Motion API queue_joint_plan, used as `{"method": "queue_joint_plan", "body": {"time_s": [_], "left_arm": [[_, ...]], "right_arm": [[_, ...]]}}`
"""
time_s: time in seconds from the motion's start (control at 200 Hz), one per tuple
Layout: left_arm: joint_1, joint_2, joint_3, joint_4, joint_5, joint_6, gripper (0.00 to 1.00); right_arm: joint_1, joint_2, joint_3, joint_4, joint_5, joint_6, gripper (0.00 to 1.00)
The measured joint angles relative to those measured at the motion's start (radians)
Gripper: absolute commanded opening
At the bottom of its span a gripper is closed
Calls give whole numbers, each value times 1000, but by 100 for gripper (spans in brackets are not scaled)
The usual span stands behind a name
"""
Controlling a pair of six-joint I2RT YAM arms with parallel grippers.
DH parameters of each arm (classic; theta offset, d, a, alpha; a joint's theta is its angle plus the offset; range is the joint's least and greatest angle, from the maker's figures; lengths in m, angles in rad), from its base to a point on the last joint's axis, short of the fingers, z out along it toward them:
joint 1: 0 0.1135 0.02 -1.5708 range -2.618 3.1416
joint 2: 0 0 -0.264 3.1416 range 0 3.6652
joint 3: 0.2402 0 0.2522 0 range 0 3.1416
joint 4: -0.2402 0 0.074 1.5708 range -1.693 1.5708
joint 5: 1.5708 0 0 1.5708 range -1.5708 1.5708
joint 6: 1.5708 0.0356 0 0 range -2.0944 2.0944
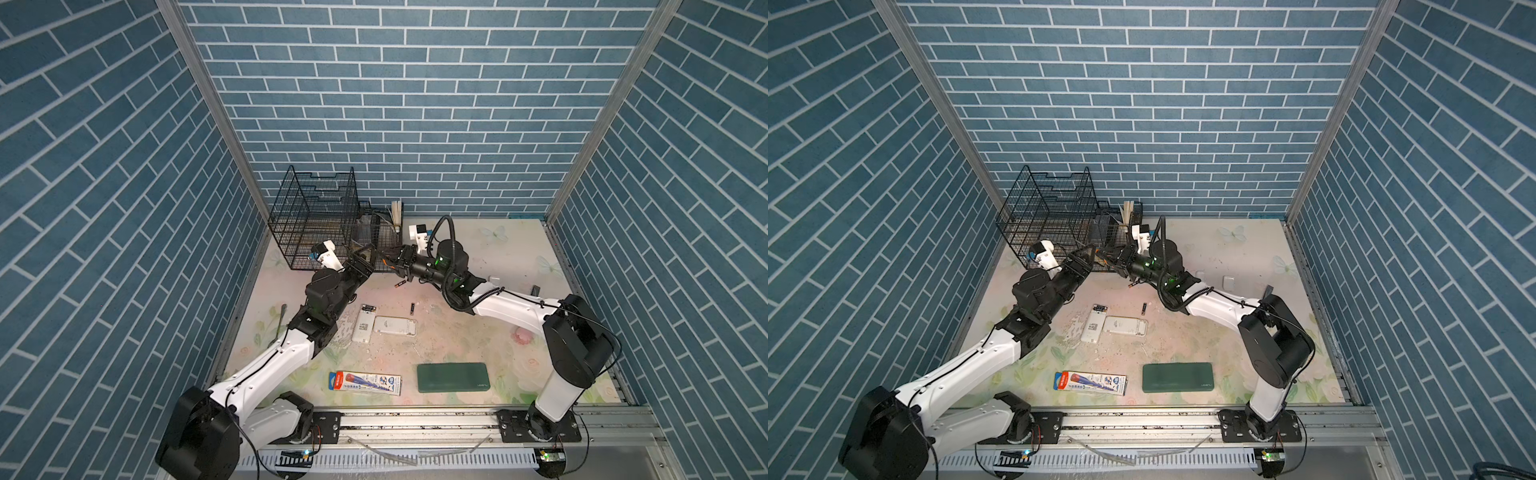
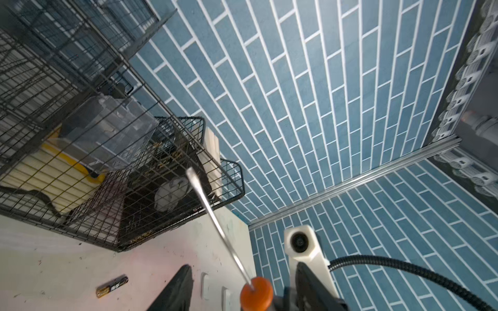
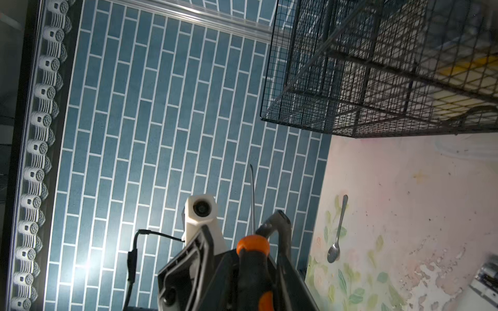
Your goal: Unload the batteries from the remote control
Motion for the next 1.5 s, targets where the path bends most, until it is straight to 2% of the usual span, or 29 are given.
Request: {"method": "queue_joint_plan", "body": {"time_s": [0.12,0.33,0.39,0.51,0.69,0.915,1.125,1.38,1.43,1.47,1.5], "left_arm": [[8,14,0,40,10,-14,55],[9,101,0,117,48,-66,54],[9,111,0,124,55,-82,50],[9,114,0,140,64,-95,34],[20,108,1,175,44,-172,0],[19,77,-8,158,21,-174,0],[19,66,-8,139,7,-187,0],[41,19,-8,56,0,-164,0],[48,10,-8,40,-1,-154,0],[53,5,-9,30,0,-153,0],[57,1,-9,24,0,-151,0]], "right_arm": [[7,1,0,0,-17,1,0],[8,8,1,-3,-25,2,0],[8,14,2,-3,-25,2,0],[8,32,18,-7,-24,3,0],[8,55,37,39,-24,11,0],[15,55,37,52,-8,11,0],[20,55,37,55,2,2,24],[17,48,36,16,34,-64,43],[14,46,35,10,37,-73,42],[13,44,35,9,39,-81,23],[12,42,35,9,39,-89,17]]}}
